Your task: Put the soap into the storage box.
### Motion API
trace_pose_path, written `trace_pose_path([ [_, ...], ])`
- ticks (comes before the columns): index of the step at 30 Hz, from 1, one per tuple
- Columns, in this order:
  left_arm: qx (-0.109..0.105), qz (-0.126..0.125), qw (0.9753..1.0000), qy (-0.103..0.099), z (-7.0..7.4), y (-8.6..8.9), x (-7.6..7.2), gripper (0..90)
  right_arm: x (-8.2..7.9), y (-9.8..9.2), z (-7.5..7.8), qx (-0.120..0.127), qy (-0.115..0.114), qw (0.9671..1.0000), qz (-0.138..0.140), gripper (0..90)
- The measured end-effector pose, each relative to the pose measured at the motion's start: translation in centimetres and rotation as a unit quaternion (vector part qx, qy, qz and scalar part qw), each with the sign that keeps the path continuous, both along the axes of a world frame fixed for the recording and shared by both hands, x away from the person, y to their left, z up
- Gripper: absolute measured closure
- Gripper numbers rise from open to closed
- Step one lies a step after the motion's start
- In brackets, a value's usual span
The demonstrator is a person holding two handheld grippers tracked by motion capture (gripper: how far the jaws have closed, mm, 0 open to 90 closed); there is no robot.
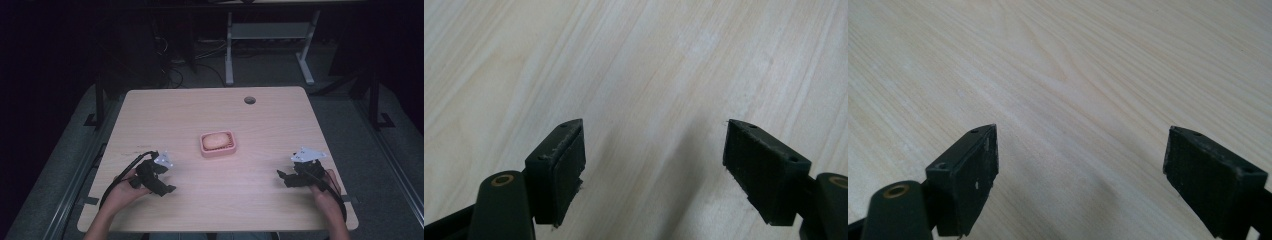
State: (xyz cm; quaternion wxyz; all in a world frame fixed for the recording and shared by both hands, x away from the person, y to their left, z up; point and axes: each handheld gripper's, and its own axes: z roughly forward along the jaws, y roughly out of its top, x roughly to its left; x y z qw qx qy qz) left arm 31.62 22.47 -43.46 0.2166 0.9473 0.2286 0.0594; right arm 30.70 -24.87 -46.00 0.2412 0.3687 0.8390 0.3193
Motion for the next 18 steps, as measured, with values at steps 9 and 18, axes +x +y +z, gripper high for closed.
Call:
trace_pose_path([
  [9, -0.004, 0.007, 1.0, -0.005, -0.1, 0.7, -1.0, 24.9, -0.1, -0.1, 0.0, 0.002, 0.0, 1.0, 0.001, 13.9],
  [18, -0.003, 0.012, 0.9999, -0.004, -0.3, 1.1, -1.8, 24.7, -0.2, -0.2, 0.0, 0.002, -0.001, 1.0, 0.005, 13.9],
])
